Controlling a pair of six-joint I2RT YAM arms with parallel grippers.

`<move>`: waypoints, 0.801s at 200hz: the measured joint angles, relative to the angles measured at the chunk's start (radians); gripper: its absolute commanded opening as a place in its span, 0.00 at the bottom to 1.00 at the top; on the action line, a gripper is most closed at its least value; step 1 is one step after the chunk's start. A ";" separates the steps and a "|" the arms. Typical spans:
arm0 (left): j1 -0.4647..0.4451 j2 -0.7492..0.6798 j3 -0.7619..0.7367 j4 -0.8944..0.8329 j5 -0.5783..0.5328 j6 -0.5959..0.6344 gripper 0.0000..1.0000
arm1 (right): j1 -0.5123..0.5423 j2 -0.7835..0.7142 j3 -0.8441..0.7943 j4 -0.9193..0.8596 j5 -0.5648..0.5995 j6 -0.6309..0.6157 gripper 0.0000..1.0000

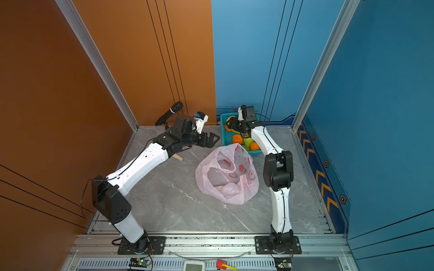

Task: Untie the knot of the plastic bag and take out the fruit
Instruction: 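Carry the yellow fruit over the teal basket and open the right gripper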

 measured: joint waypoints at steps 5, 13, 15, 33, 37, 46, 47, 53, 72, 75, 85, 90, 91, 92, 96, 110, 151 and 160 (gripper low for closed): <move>0.000 0.034 0.034 0.003 0.011 -0.006 0.97 | -0.003 0.014 0.008 -0.009 0.000 0.000 0.49; 0.000 0.092 0.092 0.007 0.028 -0.019 0.98 | -0.006 0.035 0.018 -0.019 0.000 0.000 0.49; 0.000 0.107 0.105 0.011 0.032 -0.022 0.98 | -0.007 0.041 0.019 -0.022 0.000 0.000 0.49; 0.000 0.229 0.208 0.010 0.062 -0.039 0.96 | -0.013 0.066 0.021 -0.046 0.002 -0.005 0.49; 0.001 0.253 0.220 0.010 0.069 -0.042 0.94 | -0.014 0.070 0.021 -0.051 0.002 -0.005 0.49; 0.001 0.293 0.236 0.007 0.084 -0.045 0.89 | -0.016 0.076 0.021 -0.064 0.002 -0.009 0.50; 0.001 0.295 0.236 0.007 0.085 -0.046 0.88 | -0.016 0.076 0.021 -0.065 0.002 -0.009 0.49; 0.001 0.317 0.237 0.003 0.096 -0.047 0.81 | -0.017 0.080 0.021 -0.074 0.002 -0.011 0.49; 0.001 0.360 0.213 -0.011 0.128 -0.063 0.71 | -0.017 0.087 0.023 -0.095 0.008 -0.013 0.50; 0.001 0.362 0.200 -0.013 0.133 -0.068 0.70 | -0.017 0.087 0.023 -0.098 0.009 -0.014 0.50; 0.001 0.359 0.159 -0.019 0.145 -0.069 0.68 | -0.017 0.088 0.023 -0.106 0.010 -0.019 0.50; 0.001 0.356 0.135 -0.018 0.149 -0.072 0.68 | -0.017 0.088 0.023 -0.111 0.010 -0.020 0.50; 0.001 0.355 0.131 -0.018 0.149 -0.071 0.68 | -0.017 0.088 0.023 -0.111 0.010 -0.020 0.50; 0.001 0.353 0.124 -0.018 0.150 -0.069 0.68 | -0.017 0.088 0.023 -0.113 0.010 -0.020 0.50; 0.001 0.348 0.101 -0.020 0.152 -0.070 0.68 | -0.017 0.088 0.023 -0.114 0.011 -0.021 0.50; 0.001 0.320 0.013 -0.032 0.154 -0.062 0.67 | -0.017 0.088 0.026 -0.121 0.019 -0.030 0.50; 0.001 0.235 -0.159 -0.097 0.150 -0.007 0.68 | -0.017 0.089 0.039 -0.127 0.041 -0.050 0.51; 0.003 0.220 -0.176 -0.106 0.149 0.000 0.69 | -0.017 0.090 0.039 -0.128 0.044 -0.058 0.51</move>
